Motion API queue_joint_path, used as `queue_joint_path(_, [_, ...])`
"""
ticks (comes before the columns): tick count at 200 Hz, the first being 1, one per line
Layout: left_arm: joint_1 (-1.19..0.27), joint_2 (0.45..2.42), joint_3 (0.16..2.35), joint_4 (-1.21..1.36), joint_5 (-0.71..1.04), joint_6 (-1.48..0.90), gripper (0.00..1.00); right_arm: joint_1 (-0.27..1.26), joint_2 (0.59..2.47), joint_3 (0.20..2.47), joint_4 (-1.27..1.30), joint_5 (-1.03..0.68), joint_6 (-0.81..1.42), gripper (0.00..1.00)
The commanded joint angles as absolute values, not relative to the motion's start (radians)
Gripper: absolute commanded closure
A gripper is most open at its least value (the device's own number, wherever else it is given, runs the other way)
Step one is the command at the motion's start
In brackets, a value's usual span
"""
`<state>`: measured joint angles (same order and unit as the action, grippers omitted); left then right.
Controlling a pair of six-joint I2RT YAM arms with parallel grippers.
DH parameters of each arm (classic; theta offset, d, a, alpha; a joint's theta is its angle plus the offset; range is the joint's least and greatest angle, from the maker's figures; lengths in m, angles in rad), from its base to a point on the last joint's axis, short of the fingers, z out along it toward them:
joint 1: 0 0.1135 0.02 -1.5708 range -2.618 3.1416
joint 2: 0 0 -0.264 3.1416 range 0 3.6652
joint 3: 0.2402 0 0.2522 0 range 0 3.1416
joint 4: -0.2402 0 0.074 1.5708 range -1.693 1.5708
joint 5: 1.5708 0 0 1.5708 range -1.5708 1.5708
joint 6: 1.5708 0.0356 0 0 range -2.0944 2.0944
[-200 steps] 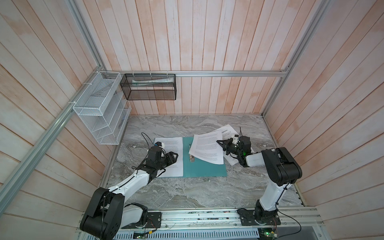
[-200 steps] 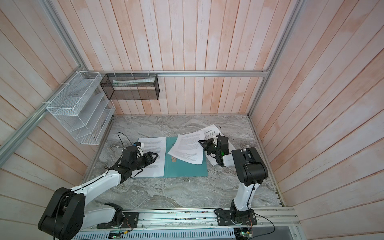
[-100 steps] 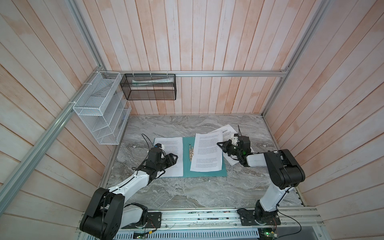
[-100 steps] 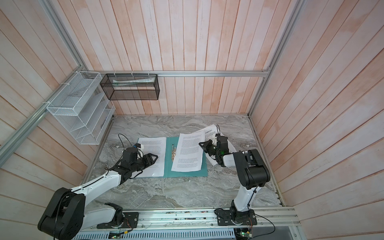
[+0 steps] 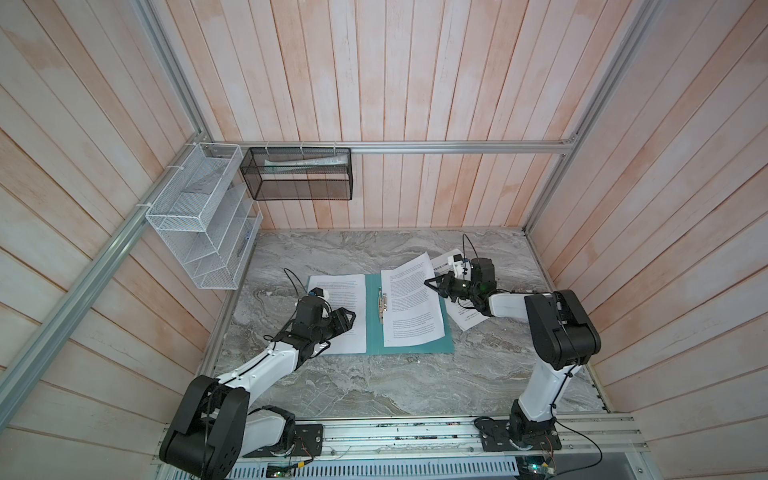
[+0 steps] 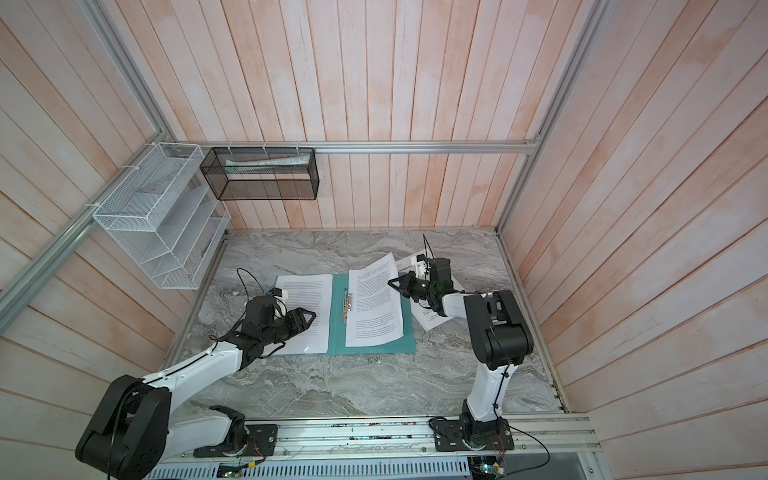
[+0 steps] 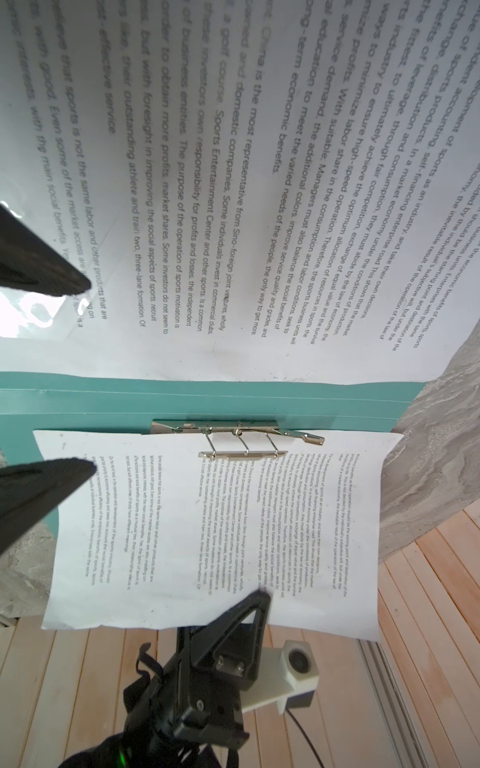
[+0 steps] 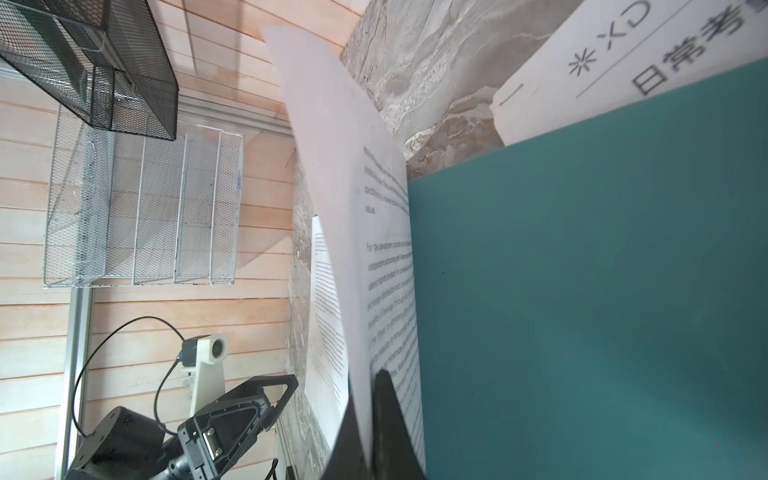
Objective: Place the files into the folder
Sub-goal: 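Lower the held sheets onto the clip prongs and press them flat with the right gripper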
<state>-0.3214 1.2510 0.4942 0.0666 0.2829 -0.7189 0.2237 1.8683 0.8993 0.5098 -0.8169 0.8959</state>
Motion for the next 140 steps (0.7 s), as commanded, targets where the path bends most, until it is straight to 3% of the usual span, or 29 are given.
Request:
queue_joint_path(1, [-0.318, 1.256, 0.483, 0.066, 0.295, -0.706, 0.35, 0.222, 1.894, 0.918, 0.462, -0.864, 0.863, 1.0])
queue_joint_path(140, [-0.318, 1.248, 0.482, 0.059, 0.281, -0.713, 0.35, 0.204, 1.854, 0.897, 0.365, -0.887, 0.733, 1.0])
